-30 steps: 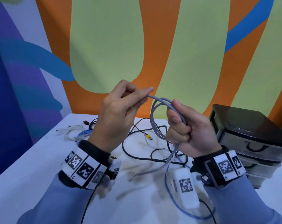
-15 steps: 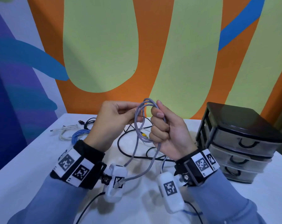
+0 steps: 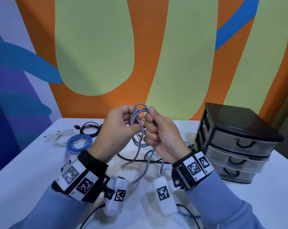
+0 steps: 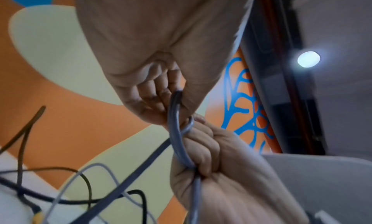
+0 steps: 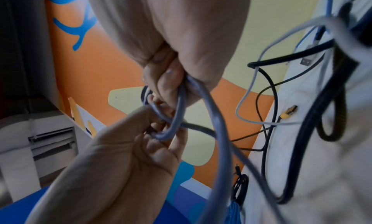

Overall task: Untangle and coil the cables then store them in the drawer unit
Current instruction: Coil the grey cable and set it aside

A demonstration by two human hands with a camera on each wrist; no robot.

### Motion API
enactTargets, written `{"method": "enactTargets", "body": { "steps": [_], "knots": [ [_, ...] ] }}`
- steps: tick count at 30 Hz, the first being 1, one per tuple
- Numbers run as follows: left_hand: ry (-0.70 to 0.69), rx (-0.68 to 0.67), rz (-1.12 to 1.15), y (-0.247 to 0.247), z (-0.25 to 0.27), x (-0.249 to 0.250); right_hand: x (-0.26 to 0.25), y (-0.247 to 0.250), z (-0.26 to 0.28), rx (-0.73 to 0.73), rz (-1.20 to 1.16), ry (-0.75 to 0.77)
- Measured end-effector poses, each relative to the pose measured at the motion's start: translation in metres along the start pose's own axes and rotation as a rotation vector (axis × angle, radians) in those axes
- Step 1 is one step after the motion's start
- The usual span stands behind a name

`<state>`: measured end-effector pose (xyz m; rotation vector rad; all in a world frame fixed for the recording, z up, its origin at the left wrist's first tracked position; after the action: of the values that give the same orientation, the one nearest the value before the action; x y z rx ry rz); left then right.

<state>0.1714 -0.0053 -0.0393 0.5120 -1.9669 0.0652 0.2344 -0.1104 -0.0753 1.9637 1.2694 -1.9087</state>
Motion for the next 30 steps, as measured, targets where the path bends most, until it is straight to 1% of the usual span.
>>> {"method": "enactTargets", "body": {
  "steps": [3, 4, 7, 9, 11, 14, 16, 19, 23, 24, 26, 28, 30],
  "knots": [
    [-0.120, 0.094, -0.243, 0.006, 0.001, 0.009, 0.000, 0.004, -0.001, 0.023, 0.071, 0.000],
    [-0.165, 0.115, -0.293, 0.007, 0.002, 0.014, -0.002, 0.008, -0.002, 0.046, 0.099, 0.006],
    [-0.302, 0.108, -0.327, 0.002, 0.006, 0.028, -0.005, 0.024, -0.005, 0.131, 0.167, 0.022],
    [-0.346, 0.087, -0.269, -0.002, 0.008, 0.032, -0.012, 0.031, -0.005, 0.155, 0.169, 0.051],
    [-0.277, 0.033, -0.126, -0.003, 0.005, 0.026, -0.019, 0.035, -0.005, 0.168, 0.168, 0.081],
    [-0.083, -0.041, 0.087, -0.002, 0.002, 0.012, -0.028, 0.043, -0.003, 0.214, 0.224, 0.114],
    [0.067, -0.057, 0.277, -0.005, 0.001, 0.003, -0.032, 0.047, -0.002, 0.228, 0.248, 0.124],
    [0.272, -0.091, 0.570, -0.017, 0.004, -0.005, -0.034, 0.044, -0.002, 0.208, 0.269, 0.126],
    [0.465, -0.110, 0.860, -0.018, 0.006, -0.015, -0.038, 0.046, -0.001, 0.211, 0.302, 0.170],
    [0.494, -0.100, 0.894, -0.015, 0.006, -0.018, -0.040, 0.048, 0.000, 0.225, 0.306, 0.185],
    [0.510, -0.072, 0.891, -0.008, 0.006, -0.021, -0.043, 0.050, 0.001, 0.244, 0.315, 0.213],
    [0.479, -0.053, 0.849, -0.004, 0.006, -0.019, -0.044, 0.049, 0.000, 0.255, 0.330, 0.237],
    [0.416, -0.026, 0.862, 0.001, 0.003, -0.012, -0.045, 0.051, 0.000, 0.287, 0.298, 0.250]
  ]
}}
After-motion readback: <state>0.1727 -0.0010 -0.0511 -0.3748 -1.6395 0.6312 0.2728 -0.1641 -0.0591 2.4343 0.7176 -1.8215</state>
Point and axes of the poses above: each hand's wrist, its own z-axis away from the middle knuckle, its own y-axis out of the back of the hand, x = y × z, the point moved 10 cm from there along -z, towards the middle knuckle, and after that the axes turned 1 degree about -z, right-handed, at the moved point
